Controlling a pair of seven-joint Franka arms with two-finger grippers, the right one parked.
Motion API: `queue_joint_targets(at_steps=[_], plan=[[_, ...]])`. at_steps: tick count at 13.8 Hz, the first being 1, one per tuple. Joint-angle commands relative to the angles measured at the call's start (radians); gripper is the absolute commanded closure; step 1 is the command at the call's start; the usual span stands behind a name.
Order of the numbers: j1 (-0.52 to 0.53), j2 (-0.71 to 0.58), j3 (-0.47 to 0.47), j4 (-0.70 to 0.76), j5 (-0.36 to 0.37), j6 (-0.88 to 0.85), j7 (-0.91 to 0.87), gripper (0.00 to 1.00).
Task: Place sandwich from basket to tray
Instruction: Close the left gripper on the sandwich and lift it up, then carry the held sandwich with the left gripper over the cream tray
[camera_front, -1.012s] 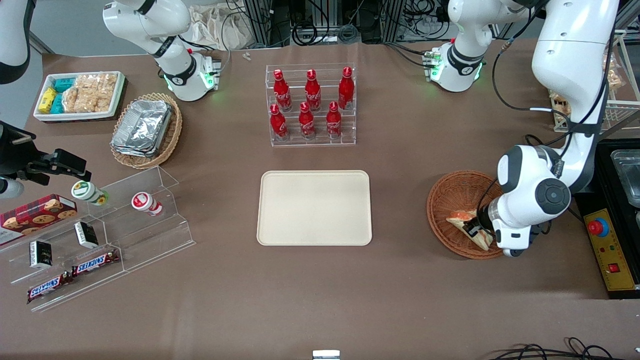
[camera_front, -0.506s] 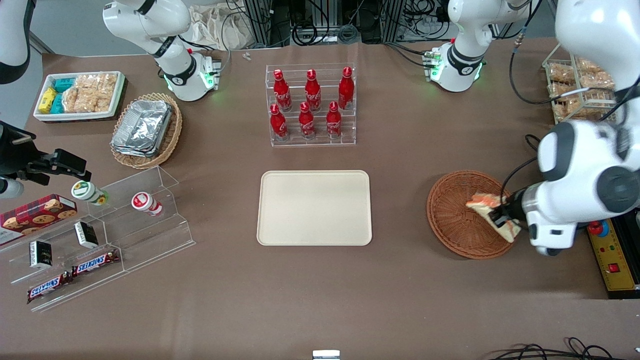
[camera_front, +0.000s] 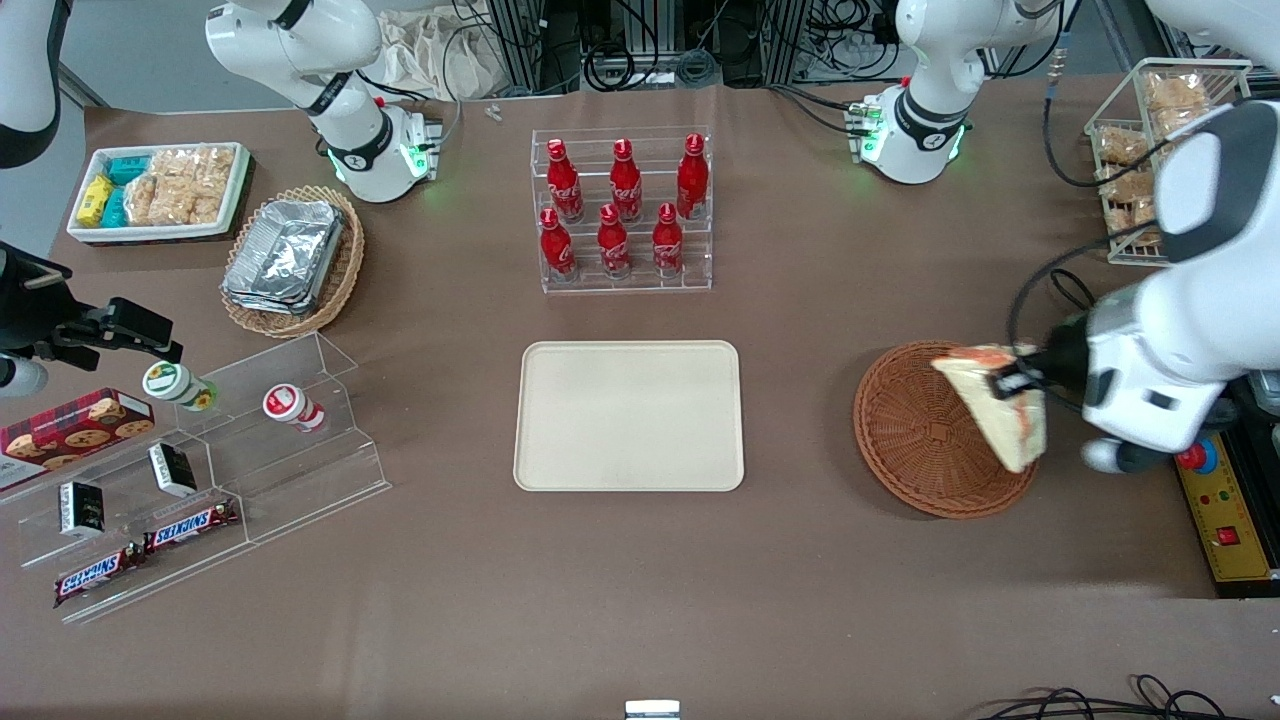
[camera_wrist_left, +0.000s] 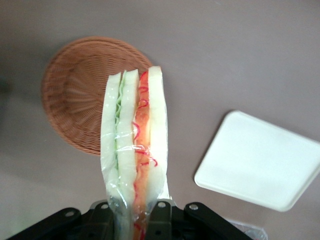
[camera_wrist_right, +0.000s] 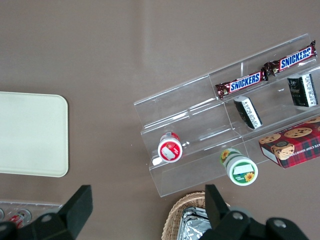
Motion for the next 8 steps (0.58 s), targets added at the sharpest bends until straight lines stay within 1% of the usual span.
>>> queue_joint_targets(at_steps=[1,3,5,8], plan=[[-0.118,0.076,-0.025,0.036,0.054,0.039,0.017,1.0],[-0.204,0.143,-0.025,0.025,0.082,0.088,0.003,1.0],[-0.292,0.24,-0.022,0.025,0.094,0.211,-0.013,1.0],[-0.358,0.338,-0.02,-0.007,0.146,0.344,-0.053,1.0]])
